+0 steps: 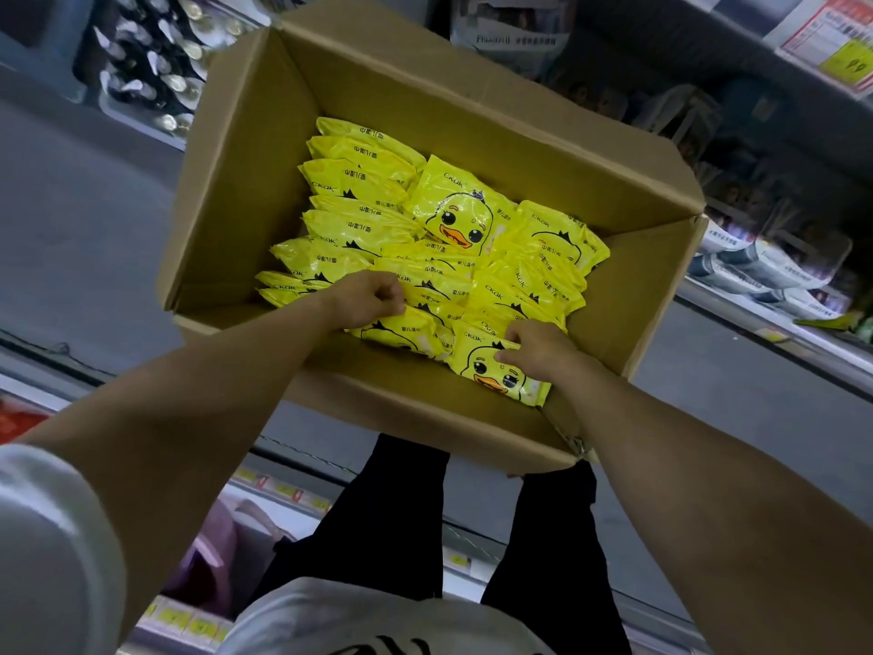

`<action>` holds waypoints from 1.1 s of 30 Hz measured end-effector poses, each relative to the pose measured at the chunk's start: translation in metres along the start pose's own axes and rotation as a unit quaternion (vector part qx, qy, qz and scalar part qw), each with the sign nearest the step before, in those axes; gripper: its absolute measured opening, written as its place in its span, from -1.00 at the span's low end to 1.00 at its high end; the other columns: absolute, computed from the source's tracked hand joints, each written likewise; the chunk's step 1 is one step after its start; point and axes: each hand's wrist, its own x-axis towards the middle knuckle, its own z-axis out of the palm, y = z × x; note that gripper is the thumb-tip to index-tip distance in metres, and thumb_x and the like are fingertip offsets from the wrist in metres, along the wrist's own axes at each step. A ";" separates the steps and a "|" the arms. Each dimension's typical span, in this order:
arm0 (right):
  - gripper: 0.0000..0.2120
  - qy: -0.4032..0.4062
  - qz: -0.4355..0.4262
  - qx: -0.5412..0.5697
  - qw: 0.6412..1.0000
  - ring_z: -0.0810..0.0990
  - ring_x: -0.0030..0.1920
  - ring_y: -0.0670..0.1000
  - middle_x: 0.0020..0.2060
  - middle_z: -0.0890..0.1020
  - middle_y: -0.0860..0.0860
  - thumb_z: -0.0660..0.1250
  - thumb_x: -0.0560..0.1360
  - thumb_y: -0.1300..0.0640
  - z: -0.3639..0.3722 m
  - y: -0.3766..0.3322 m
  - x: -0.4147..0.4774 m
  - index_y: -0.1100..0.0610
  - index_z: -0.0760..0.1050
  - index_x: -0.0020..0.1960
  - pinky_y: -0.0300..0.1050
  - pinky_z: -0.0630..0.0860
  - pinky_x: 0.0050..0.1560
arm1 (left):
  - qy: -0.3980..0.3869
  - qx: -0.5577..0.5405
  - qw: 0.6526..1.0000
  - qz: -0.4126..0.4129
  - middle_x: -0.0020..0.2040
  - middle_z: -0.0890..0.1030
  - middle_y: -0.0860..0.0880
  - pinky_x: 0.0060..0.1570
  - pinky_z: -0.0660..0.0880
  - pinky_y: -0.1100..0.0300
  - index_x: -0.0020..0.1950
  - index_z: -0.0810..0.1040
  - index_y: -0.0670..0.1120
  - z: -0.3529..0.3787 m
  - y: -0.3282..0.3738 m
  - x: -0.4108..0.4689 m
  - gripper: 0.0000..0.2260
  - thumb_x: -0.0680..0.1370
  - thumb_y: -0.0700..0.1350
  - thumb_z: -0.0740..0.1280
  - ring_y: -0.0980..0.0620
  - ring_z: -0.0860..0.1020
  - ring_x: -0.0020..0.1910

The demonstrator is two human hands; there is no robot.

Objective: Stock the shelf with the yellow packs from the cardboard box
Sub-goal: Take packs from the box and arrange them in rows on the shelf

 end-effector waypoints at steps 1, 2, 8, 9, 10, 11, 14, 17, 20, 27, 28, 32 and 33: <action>-0.59 -0.003 -0.001 0.001 1.000 0.52 0.18 0.15 0.21 0.56 0.11 0.34 0.56 -0.10 0.001 0.000 0.001 0.11 0.44 0.30 -0.11 0.37 -0.04 | 0.014 -0.011 1.000 -0.014 -0.09 0.58 -0.03 -0.18 0.41 0.24 -0.04 0.57 -0.10 0.002 -0.001 0.001 -0.92 0.55 -0.11 0.39 0.03 0.50 -0.09; -0.59 -0.005 -0.002 0.002 1.000 0.52 0.18 0.16 0.22 0.55 0.12 0.32 0.57 -0.10 0.002 0.001 0.001 0.11 0.43 0.31 -0.11 0.36 -0.05 | 0.025 -0.021 0.999 -0.029 -0.08 0.59 -0.02 -0.18 0.41 0.26 -0.05 0.57 -0.09 0.003 -0.001 0.003 -0.93 0.55 -0.10 0.39 0.04 0.50 -0.08; -0.57 -0.004 -0.016 0.012 1.000 0.51 0.20 0.16 0.25 0.55 0.10 0.28 0.58 -0.15 0.005 0.007 0.001 0.10 0.43 0.33 -0.11 0.34 -0.05 | 0.099 -0.145 0.983 -0.054 0.05 0.57 -0.04 -0.02 0.42 0.19 0.01 0.57 -0.11 -0.022 0.021 0.021 -0.89 0.57 -0.08 0.37 -0.05 0.50 0.08; -0.56 -0.004 -0.017 0.017 1.000 0.51 0.21 0.15 0.26 0.54 0.10 0.28 0.58 -0.16 0.004 0.007 0.001 0.10 0.44 0.33 -0.11 0.35 -0.04 | 0.109 -0.136 0.983 -0.050 0.07 0.57 -0.05 0.04 0.44 0.16 0.03 0.57 -0.11 -0.027 0.026 0.025 -0.87 0.57 -0.07 0.37 -0.08 0.51 0.12; -0.55 -0.005 -0.018 0.023 1.000 0.51 0.23 0.15 0.28 0.54 0.10 0.29 0.58 -0.16 0.004 0.008 0.001 0.10 0.44 0.34 -0.11 0.37 -0.02 | 0.115 -0.110 0.986 -0.048 0.10 0.57 -0.07 0.12 0.42 0.12 0.05 0.57 -0.12 -0.029 0.030 0.028 -0.84 0.57 -0.05 0.36 -0.10 0.51 0.18; -0.53 -0.008 -0.018 0.027 0.999 0.50 0.25 0.15 0.29 0.53 0.10 0.29 0.57 -0.17 0.004 0.008 0.001 0.10 0.43 0.35 -0.09 0.40 0.02 | 0.118 -0.075 0.989 -0.048 0.16 0.56 -0.08 0.16 0.39 0.10 0.08 0.57 -0.13 -0.030 0.034 0.031 -0.80 0.58 -0.02 0.35 -0.11 0.49 0.24; -0.45 -0.026 -0.018 0.026 0.999 0.49 0.27 0.15 0.30 0.52 0.10 0.38 0.51 -0.18 0.001 0.006 0.001 0.10 0.41 0.37 -0.03 0.46 0.15 | 0.092 0.002 0.994 -0.055 0.29 0.49 -0.13 0.15 0.40 0.07 0.26 0.51 -0.12 -0.022 0.042 0.031 -0.59 0.58 0.16 0.27 -0.11 0.46 0.25; -0.32 -0.039 -0.022 -0.008 0.999 0.47 0.32 0.15 0.35 0.49 0.07 0.50 0.42 -0.15 -0.002 0.005 0.000 0.07 0.37 0.43 -0.02 0.47 0.20 | 0.034 0.050 0.997 -0.051 0.22 0.49 -0.06 0.11 0.44 0.06 0.39 0.37 -0.08 -0.008 0.040 0.023 -0.35 0.43 0.23 0.43 -0.06 0.47 0.20; -0.20 -0.055 -0.032 -0.051 0.997 0.43 0.38 0.16 0.43 0.43 0.05 0.57 0.36 -0.08 -0.005 0.005 -0.003 0.06 0.29 0.49 0.00 0.47 0.24 | 0.024 0.103 0.994 -0.042 0.21 0.55 -0.10 0.13 0.52 -0.04 0.38 0.34 -0.04 0.002 0.036 0.019 -0.22 0.27 0.04 0.62 -0.14 0.53 0.19; -0.14 -0.047 -0.033 -0.072 0.996 0.44 0.37 0.15 0.40 0.45 0.10 0.55 0.33 -0.19 -0.019 -0.008 -0.015 0.16 0.33 0.48 -0.03 0.47 0.28 | 0.128 0.189 0.971 -0.073 0.19 0.56 -0.17 0.08 0.51 0.03 0.43 0.36 -0.02 0.014 0.053 0.001 -0.30 0.36 -0.01 0.57 -0.17 0.52 0.17; -0.13 -0.042 -0.032 -0.052 0.997 0.42 0.38 0.15 0.41 0.43 0.10 0.55 0.34 -0.19 -0.023 -0.008 -0.020 0.17 0.31 0.49 -0.04 0.46 0.29 | 0.146 0.168 0.971 -0.084 0.23 0.56 -0.17 0.11 0.48 0.04 0.45 0.37 -0.05 0.015 0.057 -0.003 -0.27 0.35 0.00 0.58 -0.16 0.51 0.21; -0.08 0.001 -0.037 0.053 0.998 0.33 0.46 0.14 0.49 0.33 0.09 0.55 0.36 -0.16 -0.044 0.000 -0.051 0.14 0.21 0.55 -0.04 0.37 0.35 | 0.202 0.010 0.971 -0.123 0.41 0.44 -0.15 0.34 0.38 0.01 0.50 0.32 -0.09 0.009 0.089 -0.029 -0.17 0.32 0.05 0.60 -0.15 0.38 0.41; -0.08 0.017 -0.046 0.080 0.996 0.32 0.47 0.13 0.50 0.31 0.08 0.55 0.36 -0.15 -0.051 0.003 -0.062 0.13 0.20 0.56 -0.05 0.36 0.35 | 0.206 -0.045 0.970 -0.120 0.42 0.45 -0.13 0.35 0.38 -0.02 0.50 0.34 -0.06 0.009 0.102 -0.039 -0.12 0.26 0.09 0.62 -0.14 0.39 0.41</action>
